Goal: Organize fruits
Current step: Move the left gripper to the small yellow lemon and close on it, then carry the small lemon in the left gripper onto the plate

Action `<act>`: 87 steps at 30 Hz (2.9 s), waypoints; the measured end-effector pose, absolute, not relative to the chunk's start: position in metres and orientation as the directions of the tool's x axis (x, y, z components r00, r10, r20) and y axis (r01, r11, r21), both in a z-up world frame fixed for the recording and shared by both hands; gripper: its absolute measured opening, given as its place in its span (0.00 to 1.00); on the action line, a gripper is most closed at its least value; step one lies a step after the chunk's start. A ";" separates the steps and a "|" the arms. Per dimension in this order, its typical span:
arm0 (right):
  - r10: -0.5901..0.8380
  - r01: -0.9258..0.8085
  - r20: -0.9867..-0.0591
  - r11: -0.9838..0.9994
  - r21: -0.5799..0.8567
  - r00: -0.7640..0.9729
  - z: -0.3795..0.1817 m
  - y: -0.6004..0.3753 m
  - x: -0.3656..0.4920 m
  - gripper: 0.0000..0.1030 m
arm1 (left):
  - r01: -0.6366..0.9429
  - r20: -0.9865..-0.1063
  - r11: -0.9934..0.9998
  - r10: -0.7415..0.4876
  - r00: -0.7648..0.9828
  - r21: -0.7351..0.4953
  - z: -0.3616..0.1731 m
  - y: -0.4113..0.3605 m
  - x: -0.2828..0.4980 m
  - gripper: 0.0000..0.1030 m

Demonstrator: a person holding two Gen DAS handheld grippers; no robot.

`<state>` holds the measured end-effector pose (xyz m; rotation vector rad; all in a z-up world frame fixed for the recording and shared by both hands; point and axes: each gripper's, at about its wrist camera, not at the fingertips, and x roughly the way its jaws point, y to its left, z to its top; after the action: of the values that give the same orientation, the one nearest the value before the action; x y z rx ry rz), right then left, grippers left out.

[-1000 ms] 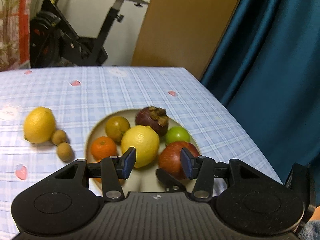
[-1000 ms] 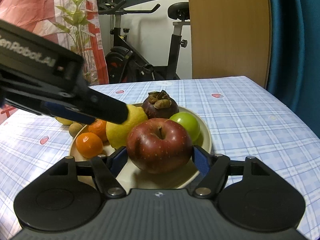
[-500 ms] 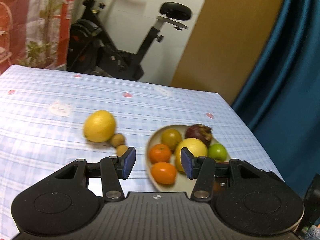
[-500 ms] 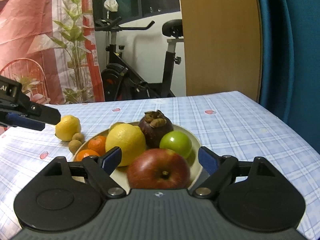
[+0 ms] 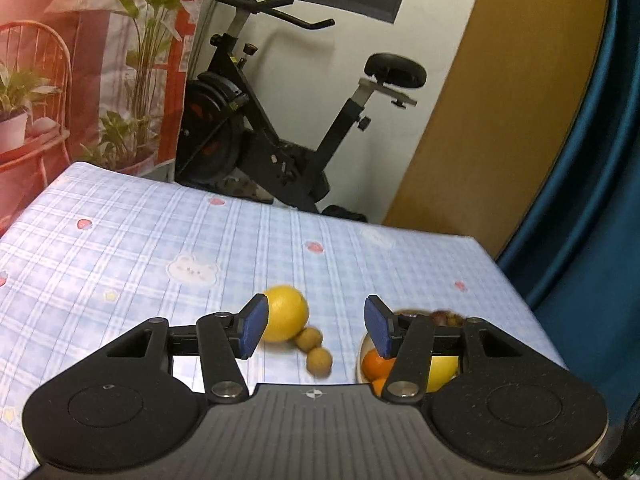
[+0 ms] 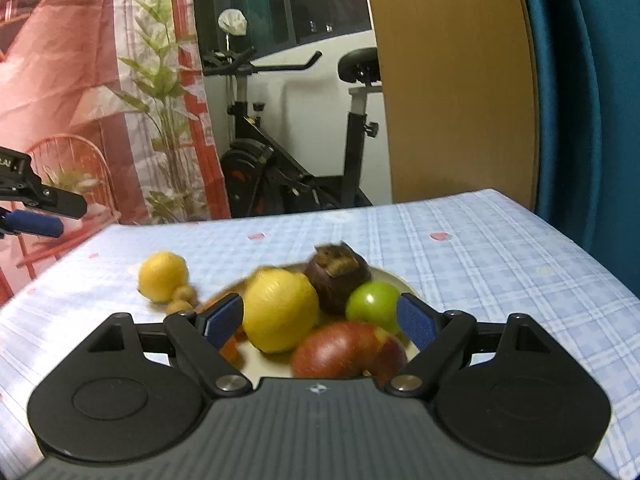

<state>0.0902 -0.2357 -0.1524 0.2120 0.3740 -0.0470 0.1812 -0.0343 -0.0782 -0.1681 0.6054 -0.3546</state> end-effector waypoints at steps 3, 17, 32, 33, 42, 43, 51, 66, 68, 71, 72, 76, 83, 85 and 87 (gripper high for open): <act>0.024 0.050 -0.353 0.978 0.200 0.935 -0.140 -0.230 0.098 0.83 | 0.266 -0.519 0.923 -0.377 0.767 -0.277 -0.066 -0.025 0.192 0.54; 0.187 -0.138 -0.389 0.979 0.151 0.902 -0.116 -0.188 0.157 0.83 | 0.314 -0.561 0.926 -0.377 0.737 -0.210 -0.058 -0.017 0.247 0.65; 0.307 -0.300 -0.510 0.949 0.098 0.803 -0.140 -0.134 0.237 0.83 | 0.215 -0.604 0.922 -0.375 0.703 -0.323 -0.101 0.023 0.283 0.68; 0.317 -0.308 -0.528 0.945 0.109 0.788 -0.144 -0.131 0.243 0.83 | 0.203 -0.602 0.919 -0.377 0.704 -0.338 -0.103 0.026 0.284 0.68; 0.262 -0.295 -0.619 0.954 0.051 0.740 -0.169 -0.108 0.286 0.78 | 0.185 -0.622 0.905 -0.401 0.672 -0.384 -0.122 0.033 0.296 0.68; 0.265 -0.292 -0.622 0.954 0.061 0.737 -0.171 -0.108 0.289 0.78 | 0.192 -0.623 0.899 -0.414 0.664 -0.392 -0.124 0.032 0.298 0.68; 0.302 -0.303 -0.635 0.947 0.110 0.711 -0.173 -0.111 0.292 0.69 | 0.329 -0.633 0.856 -0.517 0.576 -0.399 -0.145 0.012 0.307 0.68; 0.399 -0.369 -0.611 0.911 0.182 0.684 -0.170 -0.106 0.287 0.67 | 0.366 -0.637 0.806 -0.592 0.493 -0.465 -0.177 0.014 0.310 0.67; 0.415 -0.376 -0.606 0.905 0.200 0.678 -0.170 -0.104 0.285 0.67 | 0.349 -0.642 0.807 -0.591 0.489 -0.477 -0.184 0.019 0.308 0.66; 0.421 -0.383 -0.608 0.902 0.200 0.673 -0.171 -0.100 0.284 0.67 | 0.326 -0.636 0.803 -0.595 0.491 -0.499 -0.190 0.027 0.304 0.68; 0.422 -0.384 -0.609 0.901 0.200 0.672 -0.173 -0.098 0.284 0.67 | 0.324 -0.631 0.802 -0.596 0.497 -0.502 -0.191 0.029 0.303 0.68; 0.409 -0.375 -0.636 0.906 0.197 0.654 -0.181 -0.092 0.287 0.64 | 0.325 -0.616 0.795 -0.604 0.506 -0.513 -0.190 0.031 0.301 0.60; 0.416 -0.341 -0.611 0.908 0.243 0.673 -0.180 -0.097 0.277 0.62 | 0.355 -0.615 0.823 -0.568 0.547 -0.445 -0.180 0.020 0.281 0.58; 0.415 -0.336 -0.602 0.909 0.247 0.682 -0.177 -0.097 0.269 0.62 | 0.366 -0.614 0.830 -0.558 0.558 -0.422 -0.175 0.017 0.273 0.58; 0.417 -0.327 -0.591 0.909 0.259 0.690 -0.174 -0.099 0.261 0.62 | 0.371 -0.614 0.835 -0.550 0.567 -0.406 -0.170 0.014 0.264 0.58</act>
<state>0.2614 -0.0990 -0.1742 0.1375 0.6941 0.4175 0.2637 0.0142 -0.1696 -0.2426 0.8020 -0.5477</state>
